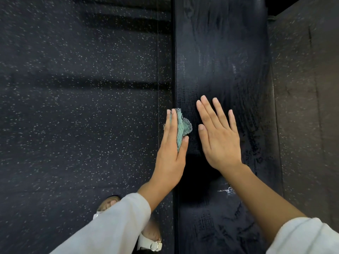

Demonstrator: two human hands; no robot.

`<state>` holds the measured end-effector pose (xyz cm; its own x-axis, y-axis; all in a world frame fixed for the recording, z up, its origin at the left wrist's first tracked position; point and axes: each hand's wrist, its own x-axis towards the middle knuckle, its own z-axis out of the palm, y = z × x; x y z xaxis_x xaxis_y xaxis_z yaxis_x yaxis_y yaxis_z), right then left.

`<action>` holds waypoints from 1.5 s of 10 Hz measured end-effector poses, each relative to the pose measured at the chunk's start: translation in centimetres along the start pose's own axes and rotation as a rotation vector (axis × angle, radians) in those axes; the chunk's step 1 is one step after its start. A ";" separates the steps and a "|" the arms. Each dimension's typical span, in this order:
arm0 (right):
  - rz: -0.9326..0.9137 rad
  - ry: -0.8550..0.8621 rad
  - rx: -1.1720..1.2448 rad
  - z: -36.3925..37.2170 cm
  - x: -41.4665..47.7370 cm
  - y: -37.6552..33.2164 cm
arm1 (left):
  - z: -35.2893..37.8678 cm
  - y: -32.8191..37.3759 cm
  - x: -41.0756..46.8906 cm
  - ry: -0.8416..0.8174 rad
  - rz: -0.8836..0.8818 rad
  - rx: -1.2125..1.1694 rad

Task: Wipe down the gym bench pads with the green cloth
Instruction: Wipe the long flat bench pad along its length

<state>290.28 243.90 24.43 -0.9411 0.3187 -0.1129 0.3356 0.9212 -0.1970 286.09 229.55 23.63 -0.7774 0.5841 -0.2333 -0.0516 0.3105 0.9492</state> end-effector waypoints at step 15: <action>-0.039 0.070 -0.004 0.3 0.2 0.3 | 2.4 -1.2 -9.0 0.062 0.006 0.080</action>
<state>290.26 244.19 24.01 -0.9542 0.2969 -0.0371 0.2983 0.9341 -0.1962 294.68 225.73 24.04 -0.8151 0.5393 -0.2117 0.0016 0.3675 0.9300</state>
